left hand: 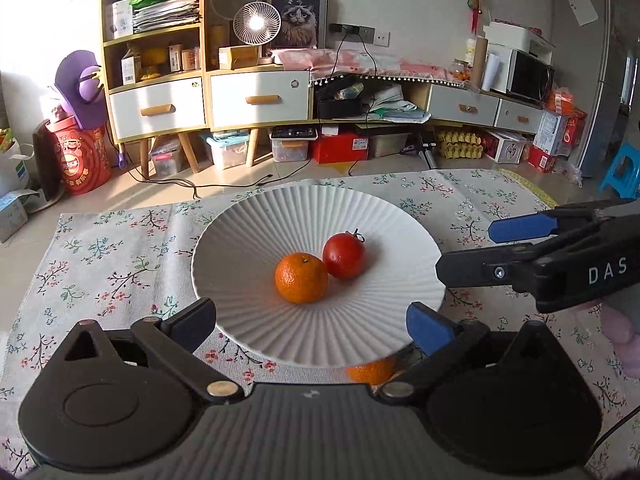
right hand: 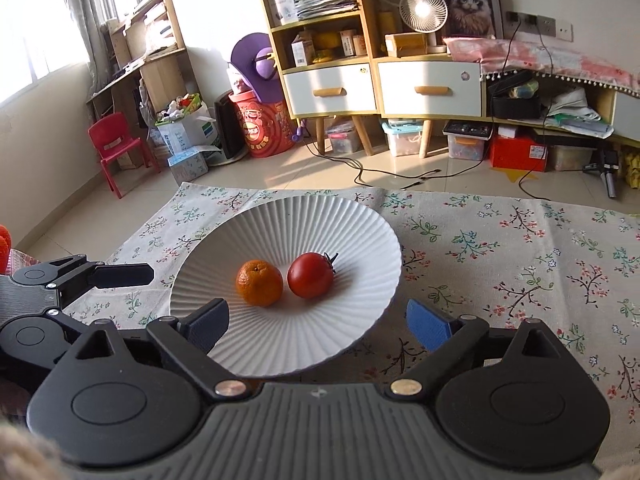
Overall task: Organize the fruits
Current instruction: 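Withdraw both open grippers from the bowl back toward the fruit cluster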
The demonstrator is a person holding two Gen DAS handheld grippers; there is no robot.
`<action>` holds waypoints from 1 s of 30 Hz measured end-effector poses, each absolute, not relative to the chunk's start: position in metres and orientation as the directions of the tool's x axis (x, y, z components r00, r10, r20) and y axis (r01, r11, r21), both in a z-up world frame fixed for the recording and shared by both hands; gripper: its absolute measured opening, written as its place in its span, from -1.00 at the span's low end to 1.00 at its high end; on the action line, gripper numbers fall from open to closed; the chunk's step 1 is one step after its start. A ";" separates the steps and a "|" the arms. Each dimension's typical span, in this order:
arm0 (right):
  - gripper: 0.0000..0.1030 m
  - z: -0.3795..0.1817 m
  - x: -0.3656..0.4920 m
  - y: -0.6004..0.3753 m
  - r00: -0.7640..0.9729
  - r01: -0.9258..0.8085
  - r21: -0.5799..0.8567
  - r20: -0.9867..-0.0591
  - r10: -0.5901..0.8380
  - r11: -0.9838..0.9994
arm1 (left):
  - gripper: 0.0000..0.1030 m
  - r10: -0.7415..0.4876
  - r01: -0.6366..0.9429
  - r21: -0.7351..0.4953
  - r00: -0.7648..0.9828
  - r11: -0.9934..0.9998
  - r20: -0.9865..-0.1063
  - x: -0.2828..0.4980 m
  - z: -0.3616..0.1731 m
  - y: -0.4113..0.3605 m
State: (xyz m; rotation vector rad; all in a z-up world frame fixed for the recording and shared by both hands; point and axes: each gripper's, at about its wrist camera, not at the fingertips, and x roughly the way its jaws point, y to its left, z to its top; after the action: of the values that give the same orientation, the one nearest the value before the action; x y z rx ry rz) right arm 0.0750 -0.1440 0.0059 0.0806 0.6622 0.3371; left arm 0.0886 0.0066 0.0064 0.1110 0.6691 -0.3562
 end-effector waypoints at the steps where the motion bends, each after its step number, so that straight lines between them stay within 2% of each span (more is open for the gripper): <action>1: 0.90 0.006 0.071 -0.145 0.739 -0.279 0.179 -0.587 0.331 0.943 | 0.82 -0.276 0.354 -0.002 0.727 0.935 -0.629 0.085 0.008 0.007; 5: 0.98 0.008 0.059 -0.145 0.744 -0.277 0.170 -0.585 0.323 0.946 | 0.82 -0.239 0.324 0.014 0.723 0.946 -0.648 0.068 0.009 0.012; 20: 0.99 -0.010 0.012 -0.133 0.733 -0.313 0.120 -0.601 0.320 0.942 | 0.82 -0.208 0.254 -0.034 0.701 0.967 -0.682 0.017 -0.007 0.049; 30: 0.99 -0.035 -0.013 -0.115 0.697 -0.390 0.040 -0.640 0.323 0.920 | 0.82 -0.230 0.297 -0.033 0.659 0.954 -0.716 -0.011 -0.024 0.053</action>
State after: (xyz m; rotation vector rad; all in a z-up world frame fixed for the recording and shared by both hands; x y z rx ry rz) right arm -0.0129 -0.1152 -0.0353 -0.1018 0.6941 0.3981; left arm -0.0105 0.0530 -0.0242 0.0893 0.7975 -0.2985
